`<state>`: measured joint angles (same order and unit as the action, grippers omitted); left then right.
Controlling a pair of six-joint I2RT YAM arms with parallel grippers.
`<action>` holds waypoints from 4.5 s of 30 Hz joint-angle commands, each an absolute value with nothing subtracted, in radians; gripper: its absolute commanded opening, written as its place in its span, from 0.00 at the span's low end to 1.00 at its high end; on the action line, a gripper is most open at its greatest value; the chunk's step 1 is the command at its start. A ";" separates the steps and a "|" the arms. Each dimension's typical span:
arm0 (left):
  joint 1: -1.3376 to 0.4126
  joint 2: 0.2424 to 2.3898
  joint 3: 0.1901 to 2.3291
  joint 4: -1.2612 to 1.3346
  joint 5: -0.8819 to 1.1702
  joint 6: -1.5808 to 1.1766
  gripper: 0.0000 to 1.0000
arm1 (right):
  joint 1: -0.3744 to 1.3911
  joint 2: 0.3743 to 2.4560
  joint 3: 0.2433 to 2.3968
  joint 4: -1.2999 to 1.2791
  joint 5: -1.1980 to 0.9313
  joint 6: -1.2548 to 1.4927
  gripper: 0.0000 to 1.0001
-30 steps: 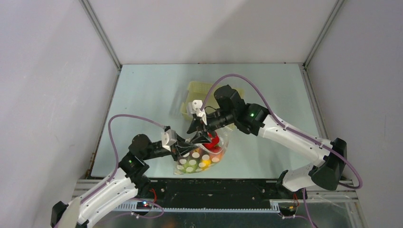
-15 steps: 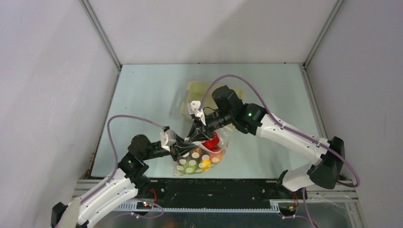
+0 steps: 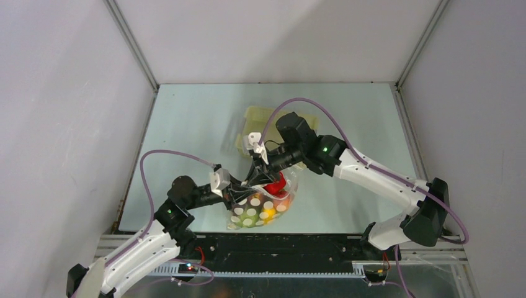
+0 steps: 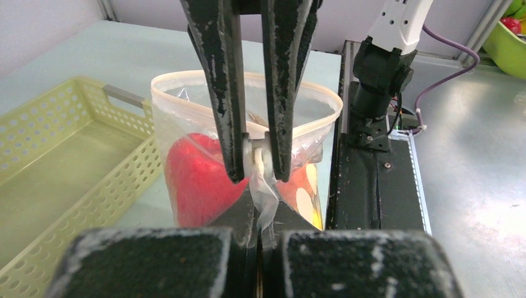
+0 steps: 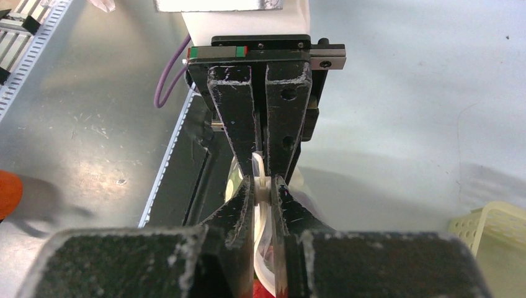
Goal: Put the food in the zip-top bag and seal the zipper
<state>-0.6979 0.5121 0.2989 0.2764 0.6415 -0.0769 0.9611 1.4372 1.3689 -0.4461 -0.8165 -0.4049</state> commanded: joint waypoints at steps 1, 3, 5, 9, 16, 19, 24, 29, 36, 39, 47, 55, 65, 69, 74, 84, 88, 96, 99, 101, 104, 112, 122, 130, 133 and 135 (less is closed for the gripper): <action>-0.700 0.491 0.334 0.364 0.600 -0.098 0.00 | 0.968 1.453 1.373 -0.495 -0.792 -0.424 0.02; -0.701 0.486 0.330 0.372 0.601 -0.102 0.00 | 0.967 1.455 1.373 -0.511 -0.775 -0.429 0.03; -0.700 0.480 0.326 0.376 0.606 -0.104 0.00 | 0.966 1.457 1.373 -0.522 -0.752 -0.433 0.03; -0.700 0.470 0.320 0.380 0.610 -0.102 0.00 | 0.967 1.458 1.373 -0.540 -0.715 -0.441 0.03; -0.698 0.459 0.308 0.387 0.606 -0.107 0.00 | 0.955 1.430 1.373 -0.581 -0.672 -0.452 0.02; -0.699 0.451 0.302 0.388 0.595 -0.107 0.00 | 0.950 1.417 1.373 -0.601 -0.659 -0.458 0.02; -0.699 0.438 0.291 0.396 0.575 -0.114 0.00 | 0.943 1.403 1.366 -0.622 -0.644 -0.463 0.01; -0.700 0.424 0.282 0.404 0.550 -0.123 0.00 | 0.931 1.378 1.351 -0.620 -0.632 -0.456 0.01; -0.698 0.415 0.275 0.429 0.544 -0.148 0.00 | 0.927 1.361 1.323 -0.602 -0.638 -0.444 0.01; -0.699 0.410 0.275 0.430 0.550 -0.150 0.00 | 0.925 1.360 1.314 -0.604 -0.627 -0.447 0.01; -0.699 0.401 0.267 0.422 0.554 -0.146 0.00 | 0.888 1.335 1.288 -0.609 -0.597 -0.455 0.01; -0.699 0.378 0.256 0.408 0.553 -0.131 0.00 | 0.857 1.311 1.276 -0.652 -0.584 -0.490 0.00; -0.699 0.350 0.241 0.378 0.512 -0.114 0.00 | 0.823 1.296 1.255 -0.669 -0.571 -0.508 0.00; -0.698 0.335 0.229 0.377 0.492 -0.112 0.00 | 0.808 1.301 1.255 -0.679 -0.568 -0.511 0.00; -0.699 0.307 0.217 0.363 0.455 -0.106 0.00 | 0.790 1.300 1.248 -0.688 -0.558 -0.515 0.00; -0.697 0.247 0.196 0.335 0.380 -0.100 0.00 | 0.766 1.278 1.235 -0.701 -0.536 -0.515 0.00; -0.698 0.237 0.193 0.327 0.364 -0.097 0.00 | 0.759 1.269 1.230 -0.707 -0.526 -0.519 0.00; -0.698 0.211 0.191 0.295 0.314 -0.083 0.00 | 0.743 1.261 1.227 -0.741 -0.496 -0.546 0.00; -0.698 0.203 0.191 0.286 0.303 -0.080 0.00 | 0.736 1.257 1.227 -0.762 -0.484 -0.565 0.00; -0.698 0.202 0.190 0.284 0.298 -0.078 0.00 | 0.728 1.256 1.227 -0.774 -0.481 -0.574 0.00; -0.697 0.204 0.189 0.282 0.295 -0.076 0.00 | 0.717 1.258 1.227 -0.787 -0.468 -0.581 0.00; -0.695 0.229 0.196 0.294 0.317 -0.077 0.00 | 0.708 1.239 1.227 -0.808 -0.446 -0.597 0.00; -0.696 0.269 0.205 0.322 0.356 -0.081 0.00 | 0.703 1.242 1.227 -0.890 -0.288 -0.598 0.00; -0.696 0.312 0.222 0.338 0.390 -0.078 0.00 | 0.702 1.221 1.227 -0.909 -0.266 -0.602 0.00; -0.696 0.326 0.231 0.348 0.409 -0.080 0.00 | 0.703 1.204 1.227 -0.867 -0.293 -0.604 0.00; -0.696 0.331 0.242 0.351 0.432 -0.084 0.00 | 0.708 1.190 1.228 -0.816 -0.358 -0.604 0.00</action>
<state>-0.6998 0.3321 0.1886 0.2672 0.4000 -0.1040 0.7368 1.2461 1.2312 -0.8314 -0.4057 -0.5808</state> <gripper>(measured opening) 0.003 0.133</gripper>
